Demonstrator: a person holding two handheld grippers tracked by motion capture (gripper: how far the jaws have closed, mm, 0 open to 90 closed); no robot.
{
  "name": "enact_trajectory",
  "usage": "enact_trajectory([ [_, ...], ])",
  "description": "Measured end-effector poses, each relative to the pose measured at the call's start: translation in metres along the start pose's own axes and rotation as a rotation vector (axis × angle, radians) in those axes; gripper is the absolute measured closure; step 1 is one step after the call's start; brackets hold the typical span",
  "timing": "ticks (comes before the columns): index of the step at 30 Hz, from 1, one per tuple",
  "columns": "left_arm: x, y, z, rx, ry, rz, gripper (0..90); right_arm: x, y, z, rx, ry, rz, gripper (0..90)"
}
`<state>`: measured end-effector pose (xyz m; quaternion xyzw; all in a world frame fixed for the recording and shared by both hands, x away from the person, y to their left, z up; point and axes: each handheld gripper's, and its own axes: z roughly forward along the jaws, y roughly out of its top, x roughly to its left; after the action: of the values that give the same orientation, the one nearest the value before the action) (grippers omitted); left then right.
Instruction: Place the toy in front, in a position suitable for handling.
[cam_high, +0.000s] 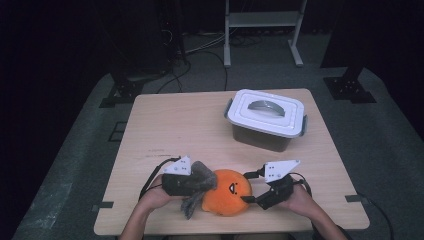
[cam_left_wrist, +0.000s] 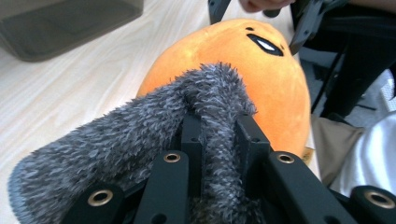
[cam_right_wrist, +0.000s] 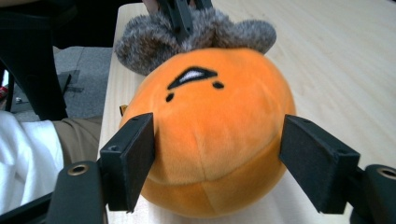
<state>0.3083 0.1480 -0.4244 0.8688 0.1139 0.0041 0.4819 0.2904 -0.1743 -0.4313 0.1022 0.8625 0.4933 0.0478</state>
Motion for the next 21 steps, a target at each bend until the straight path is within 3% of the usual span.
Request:
enact_trajectory([
  [6,-0.003,0.014,0.004,-0.007,-0.009,0.03,76.1,0.001,0.004,0.008,0.054,-0.02,-0.049,37.0],
  [9,-0.003,0.023,0.006,0.006,-0.013,0.061,76.1,-0.002,0.003,0.008,0.054,-0.009,-0.074,39.7],
  [13,-0.005,0.034,0.005,-0.033,-0.031,0.077,76.2,0.001,0.003,0.009,0.059,-0.009,-0.103,42.4],
  [16,-0.008,0.042,0.011,-0.011,-0.036,0.101,76.1,0.002,0.004,0.013,0.06,-0.005,-0.114,42.7],
  [21,-0.003,0.036,0.015,0.006,-0.033,0.078,76.0,0.001,0.003,0.013,0.068,-0.015,-0.111,46.9],
])
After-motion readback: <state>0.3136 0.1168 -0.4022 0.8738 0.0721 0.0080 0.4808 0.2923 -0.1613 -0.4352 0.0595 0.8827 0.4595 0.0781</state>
